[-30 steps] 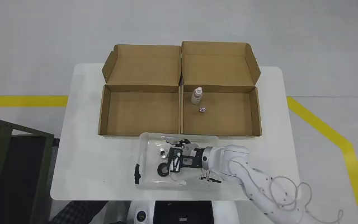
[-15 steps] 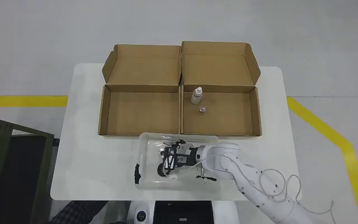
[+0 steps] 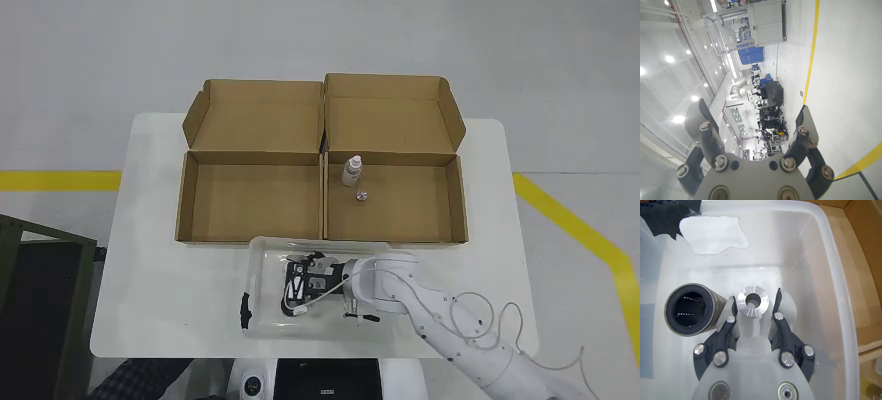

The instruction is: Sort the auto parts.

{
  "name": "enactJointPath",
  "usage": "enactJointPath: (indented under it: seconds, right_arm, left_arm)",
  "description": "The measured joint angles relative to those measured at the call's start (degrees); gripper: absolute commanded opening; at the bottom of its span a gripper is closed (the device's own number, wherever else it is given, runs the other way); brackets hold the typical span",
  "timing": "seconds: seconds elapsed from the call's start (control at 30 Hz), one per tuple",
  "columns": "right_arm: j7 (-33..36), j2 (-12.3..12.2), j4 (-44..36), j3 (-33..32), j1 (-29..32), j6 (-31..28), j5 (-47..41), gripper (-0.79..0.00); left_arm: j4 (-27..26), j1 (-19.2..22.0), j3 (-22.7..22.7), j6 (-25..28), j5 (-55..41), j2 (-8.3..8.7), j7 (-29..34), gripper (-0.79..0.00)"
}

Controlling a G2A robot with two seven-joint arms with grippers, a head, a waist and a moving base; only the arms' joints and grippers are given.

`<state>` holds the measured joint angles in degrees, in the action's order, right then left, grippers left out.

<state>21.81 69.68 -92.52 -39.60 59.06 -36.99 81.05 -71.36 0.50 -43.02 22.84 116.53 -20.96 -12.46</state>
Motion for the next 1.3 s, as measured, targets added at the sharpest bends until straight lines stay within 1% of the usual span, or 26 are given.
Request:
enactJointPath:
  seconds: [0.03, 0.07, 0.17, 0.2, 0.23, 0.27, 0.5, 0.8, 1.0, 1.1, 1.3]
  right_arm:
    - [0.0, 0.1, 0.3, 0.1, -0.1, -0.1, -0.1, -0.446]
    - [0.0, 0.2, 0.4, 0.2, -0.2, -0.2, -0.2, -0.477]
    - [0.0, 0.4, 0.9, 0.4, -0.3, -0.6, -0.5, -0.646]
    - [-0.1, 0.4, 0.9, 0.4, -0.4, -0.7, -0.6, -0.720]
    - [-0.1, 0.4, 1.0, 0.4, -0.4, -0.8, -0.8, -0.767]
    - [-0.1, 0.5, 1.1, 0.4, -0.4, -0.9, -0.9, -0.785]
    - [-0.8, 0.3, -0.4, -1.0, 0.3, -1.9, -2.2, -0.785]
    - [-2.6, -1.0, -4.9, -6.0, 3.0, -3.7, -6.2, -0.785]
    - [-4.9, -2.2, -8.9, -11.1, 5.9, -4.3, -9.5, -0.785]
    - [-6.1, -2.9, -11.7, -14.4, 8.4, -3.9, -11.1, -0.785]
    - [-7.6, -4.3, -16.1, -21.7, 13.0, -5.1, -18.1, -0.785]
  left_arm:
    - [0.0, 0.0, 0.0, 0.0, 0.0, 0.00, 0.0, 0.000]
    - [0.0, 0.0, 0.0, 0.0, 0.0, 0.00, 0.0, 0.000]
    - [0.0, 0.0, 0.0, 0.0, 0.0, 0.00, 0.0, 0.000]
    - [0.0, 0.0, 0.0, 0.0, 0.0, 0.00, 0.0, 0.000]
    - [0.0, 0.0, 0.0, 0.0, 0.0, 0.00, 0.0, 0.000]
    - [0.0, 0.0, 0.0, 0.0, 0.0, 0.00, 0.0, 0.000]
    - [0.0, 0.0, 0.0, 0.0, 0.0, 0.00, 0.0, 0.000]
    - [0.0, 0.0, 0.0, 0.0, 0.0, 0.00, 0.0, 0.000]
    - [0.0, 0.0, 0.0, 0.0, 0.0, 0.00, 0.0, 0.000]
    - [0.0, 0.0, 0.0, 0.0, 0.0, 0.00, 0.0, 0.000]
    - [0.0, 0.0, 0.0, 0.0, 0.0, 0.00, 0.0, 0.000]
